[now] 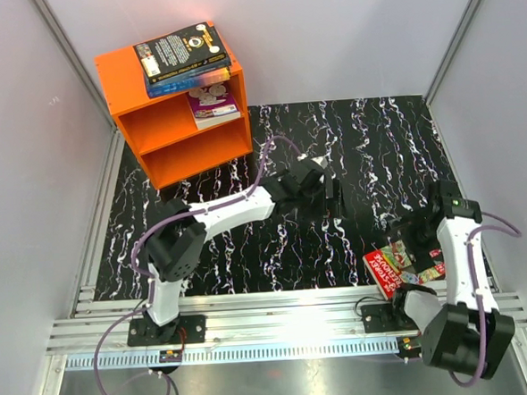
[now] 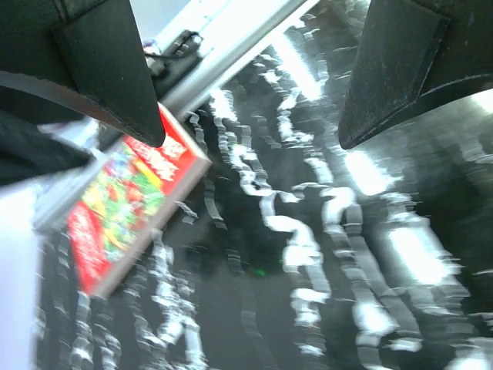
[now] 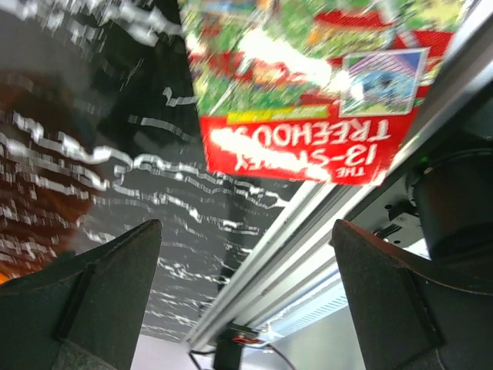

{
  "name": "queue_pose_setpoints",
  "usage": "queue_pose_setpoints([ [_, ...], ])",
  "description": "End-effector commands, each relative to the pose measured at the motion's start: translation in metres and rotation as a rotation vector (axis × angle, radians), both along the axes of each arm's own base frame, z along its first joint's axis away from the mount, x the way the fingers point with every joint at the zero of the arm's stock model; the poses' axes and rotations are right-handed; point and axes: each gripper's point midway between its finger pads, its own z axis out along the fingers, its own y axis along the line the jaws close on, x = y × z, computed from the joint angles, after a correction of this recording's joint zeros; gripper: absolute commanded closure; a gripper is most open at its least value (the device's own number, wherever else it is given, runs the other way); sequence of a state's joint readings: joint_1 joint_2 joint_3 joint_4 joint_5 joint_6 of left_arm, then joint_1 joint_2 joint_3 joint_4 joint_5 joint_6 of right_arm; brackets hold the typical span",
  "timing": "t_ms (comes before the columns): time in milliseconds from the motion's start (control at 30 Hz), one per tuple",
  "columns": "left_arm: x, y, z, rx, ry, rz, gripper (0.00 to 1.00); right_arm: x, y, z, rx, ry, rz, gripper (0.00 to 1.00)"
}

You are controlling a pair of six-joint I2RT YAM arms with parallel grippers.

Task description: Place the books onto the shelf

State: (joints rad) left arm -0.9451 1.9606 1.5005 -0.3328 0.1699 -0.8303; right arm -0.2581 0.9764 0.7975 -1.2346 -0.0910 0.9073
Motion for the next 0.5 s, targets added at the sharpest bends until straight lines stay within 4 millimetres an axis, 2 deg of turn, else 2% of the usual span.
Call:
queue_pose_setpoints([
  [0,-0.011,-0.028,0.048,-0.17,-0.006,-0.098,0.02,0.005,-0.023,0.0,-0.065,0.052,-0.039,0.0],
  [67,-0.008,-0.024,0.05,-0.175,-0.008,-0.093,0.02,0.012,-0.044,0.003,-0.141,0.084,-0.042,0.0],
  [100,-0.01,-0.021,0.047,-0.168,0.002,-0.099,0.02,0.01,-0.065,0.003,-0.235,0.121,-0.032,0.0],
  [167,-0.01,-0.013,0.047,-0.162,0.011,-0.104,0.03,0.015,-0.08,0.0,-0.269,0.171,-0.025,0.0],
  [233,-0.011,-0.003,0.04,-0.151,0.013,-0.102,0.03,0.016,-0.087,-0.012,-0.236,0.217,-0.057,0.0],
  [300,-0.008,0.006,0.045,-0.163,0.002,-0.085,0.03,0.022,-0.092,-0.027,-0.196,0.216,-0.103,0.0],
  [333,-0.006,0.013,0.038,-0.16,0.014,-0.07,0.03,0.014,-0.096,-0.042,-0.151,0.27,-0.145,0.0],
  [467,-0.002,0.033,0.035,-0.138,0.007,-0.06,0.03,0.011,-0.105,-0.068,-0.113,0.321,-0.189,0.0],
])
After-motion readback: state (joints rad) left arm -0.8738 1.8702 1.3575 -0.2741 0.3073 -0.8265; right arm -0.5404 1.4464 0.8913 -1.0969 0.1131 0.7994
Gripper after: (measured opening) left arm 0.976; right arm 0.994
